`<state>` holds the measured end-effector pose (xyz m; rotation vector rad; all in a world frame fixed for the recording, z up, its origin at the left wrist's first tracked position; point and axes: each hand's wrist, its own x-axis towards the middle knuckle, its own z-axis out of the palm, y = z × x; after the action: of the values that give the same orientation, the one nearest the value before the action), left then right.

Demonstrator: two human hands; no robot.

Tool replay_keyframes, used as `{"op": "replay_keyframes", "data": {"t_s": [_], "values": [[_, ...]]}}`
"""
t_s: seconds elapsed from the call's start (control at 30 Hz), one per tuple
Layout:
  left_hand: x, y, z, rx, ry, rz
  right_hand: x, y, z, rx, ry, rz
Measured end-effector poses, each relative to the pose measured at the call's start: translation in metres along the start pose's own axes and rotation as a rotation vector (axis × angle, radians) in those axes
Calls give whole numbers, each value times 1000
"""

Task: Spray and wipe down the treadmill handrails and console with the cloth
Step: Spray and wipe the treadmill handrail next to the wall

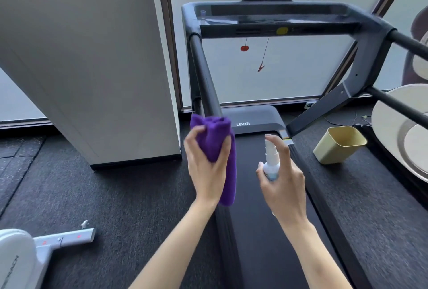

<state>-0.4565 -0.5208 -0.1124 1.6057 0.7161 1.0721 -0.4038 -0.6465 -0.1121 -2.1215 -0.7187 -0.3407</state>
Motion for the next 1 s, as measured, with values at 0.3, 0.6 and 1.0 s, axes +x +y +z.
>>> {"op": "replay_keyframes", "data": {"t_s": [0.3, 0.6, 1.0], "values": [[9, -3, -2, -153, -65, -190, 1, 2, 2, 33, -7, -14], [-24, -12, 2, -9, 67, -182, 1, 9, -1, 47, -14, 15], [65, 21, 2, -151, -147, -283, 19, 3, 0, 97, -38, -26]]}}
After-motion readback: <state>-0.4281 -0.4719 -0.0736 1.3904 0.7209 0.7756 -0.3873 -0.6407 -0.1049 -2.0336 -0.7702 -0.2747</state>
